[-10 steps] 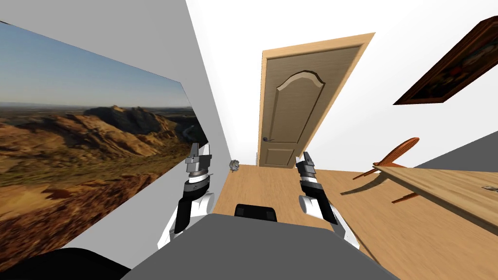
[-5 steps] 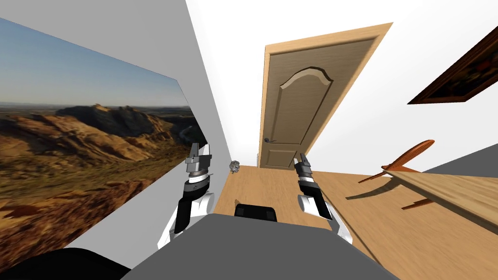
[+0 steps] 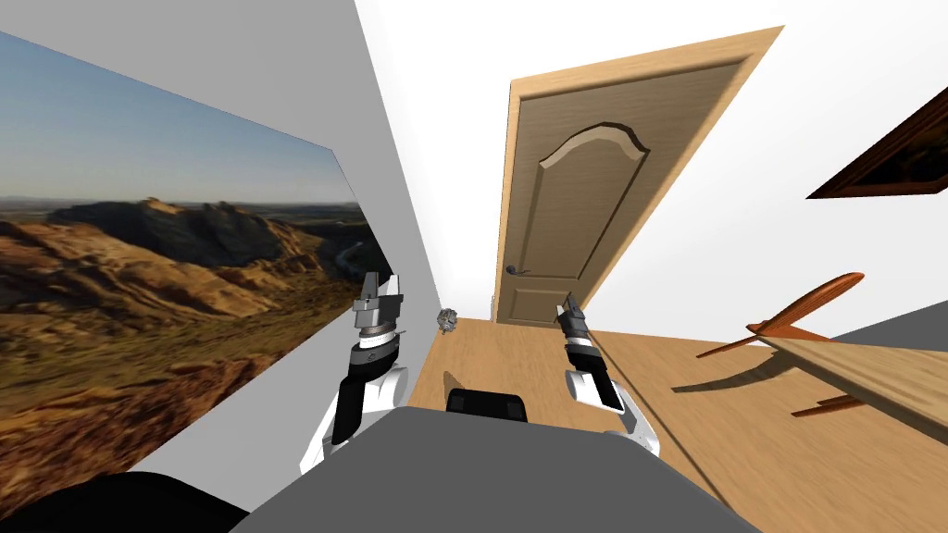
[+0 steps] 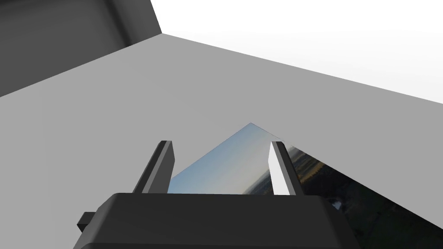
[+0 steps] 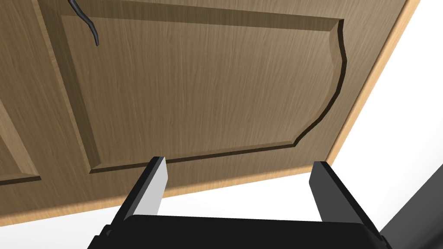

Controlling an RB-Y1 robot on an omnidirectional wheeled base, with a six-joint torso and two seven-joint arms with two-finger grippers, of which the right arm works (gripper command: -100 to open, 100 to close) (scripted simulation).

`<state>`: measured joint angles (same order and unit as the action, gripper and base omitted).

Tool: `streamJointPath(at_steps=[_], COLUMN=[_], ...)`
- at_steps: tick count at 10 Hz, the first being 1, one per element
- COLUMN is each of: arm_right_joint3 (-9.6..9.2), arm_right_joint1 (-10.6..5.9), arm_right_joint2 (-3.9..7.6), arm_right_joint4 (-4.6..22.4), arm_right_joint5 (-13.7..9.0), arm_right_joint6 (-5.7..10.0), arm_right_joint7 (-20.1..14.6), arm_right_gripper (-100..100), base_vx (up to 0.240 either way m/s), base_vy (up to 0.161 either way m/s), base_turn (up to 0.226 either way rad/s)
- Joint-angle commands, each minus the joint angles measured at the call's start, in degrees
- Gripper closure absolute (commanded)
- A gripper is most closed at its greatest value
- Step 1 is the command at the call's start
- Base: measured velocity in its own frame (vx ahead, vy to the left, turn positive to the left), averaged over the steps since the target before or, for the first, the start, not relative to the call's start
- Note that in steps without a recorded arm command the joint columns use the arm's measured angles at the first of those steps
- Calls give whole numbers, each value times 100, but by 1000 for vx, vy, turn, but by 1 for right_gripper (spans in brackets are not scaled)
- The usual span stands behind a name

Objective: Pull the door open

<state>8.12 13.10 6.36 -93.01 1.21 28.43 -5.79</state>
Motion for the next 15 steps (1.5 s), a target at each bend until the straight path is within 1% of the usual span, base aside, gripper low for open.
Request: streamJointPath(at_steps=[1, 9, 15], arm_right_joint3=[15, 149, 241], arm_right_joint1=[-76, -581, -925], arm_right_joint2=[11, 150, 230], arm_right_joint4=[204, 1494, 2372], arm_right_joint5=[56, 287, 444], arm_right_joint6=[17, 224, 364], arm_right_joint7=[-24, -173, -275], arm_right_gripper=[-100, -100, -100], base_vx=[106, 100, 102], base_vy=[20, 14, 14], base_turn=[32, 29, 24])
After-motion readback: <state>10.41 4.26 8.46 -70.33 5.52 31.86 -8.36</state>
